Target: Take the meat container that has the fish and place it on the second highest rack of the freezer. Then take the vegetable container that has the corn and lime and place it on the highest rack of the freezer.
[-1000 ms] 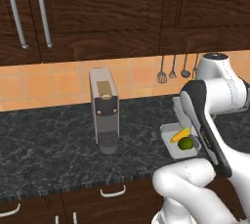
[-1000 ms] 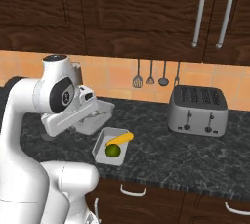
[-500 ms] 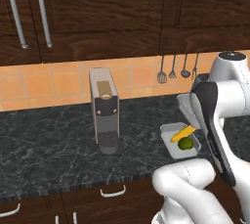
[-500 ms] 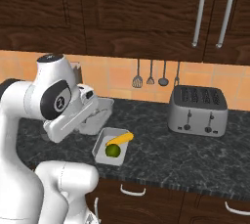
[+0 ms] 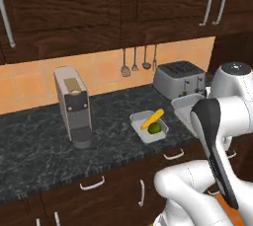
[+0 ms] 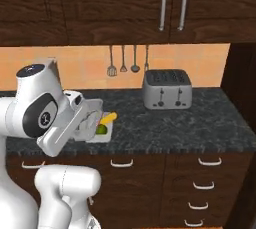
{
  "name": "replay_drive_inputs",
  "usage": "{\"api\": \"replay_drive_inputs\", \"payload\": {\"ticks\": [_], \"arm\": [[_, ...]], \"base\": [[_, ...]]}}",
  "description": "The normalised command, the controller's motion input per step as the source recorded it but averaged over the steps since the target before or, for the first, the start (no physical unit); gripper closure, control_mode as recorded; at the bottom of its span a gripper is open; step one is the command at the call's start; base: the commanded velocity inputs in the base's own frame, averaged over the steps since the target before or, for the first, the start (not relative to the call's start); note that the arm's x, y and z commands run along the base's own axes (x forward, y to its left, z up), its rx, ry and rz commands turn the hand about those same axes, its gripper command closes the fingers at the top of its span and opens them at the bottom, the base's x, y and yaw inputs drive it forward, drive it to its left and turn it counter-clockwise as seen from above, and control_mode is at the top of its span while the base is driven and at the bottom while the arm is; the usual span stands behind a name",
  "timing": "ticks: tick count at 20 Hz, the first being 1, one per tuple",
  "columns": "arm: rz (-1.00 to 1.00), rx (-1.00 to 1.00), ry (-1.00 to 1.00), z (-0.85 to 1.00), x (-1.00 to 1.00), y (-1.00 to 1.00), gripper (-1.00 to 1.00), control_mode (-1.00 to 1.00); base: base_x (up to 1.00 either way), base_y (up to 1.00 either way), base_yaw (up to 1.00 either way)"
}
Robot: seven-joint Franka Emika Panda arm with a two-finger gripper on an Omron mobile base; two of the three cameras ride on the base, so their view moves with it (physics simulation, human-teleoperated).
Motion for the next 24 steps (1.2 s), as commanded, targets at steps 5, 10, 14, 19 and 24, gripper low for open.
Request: {"api": "replay_drive_inputs", "payload": {"ticks": [5,10,14,19,24], "arm": [[0.00,0.00,0.00,0.00,0.00,0.00,1.00,1.00],[0.00,0.00,0.00,0.00,0.00,0.00,1.00,1.00],[0.00,0.00,0.00,0.00,0.00,0.00,1.00,1.00],[0.00,0.00,0.00,0.00,0.00,0.00,1.00,1.00],[0.00,0.00,0.00,0.00,0.00,0.00,1.00,1.00]], "base": [[-0.05,0.18,-0.92],[0.00,0.00,-0.99],[-0.01,-0.14,-0.83],[0.00,-0.62,-0.71],[0.14,-0.89,-0.65]]}}
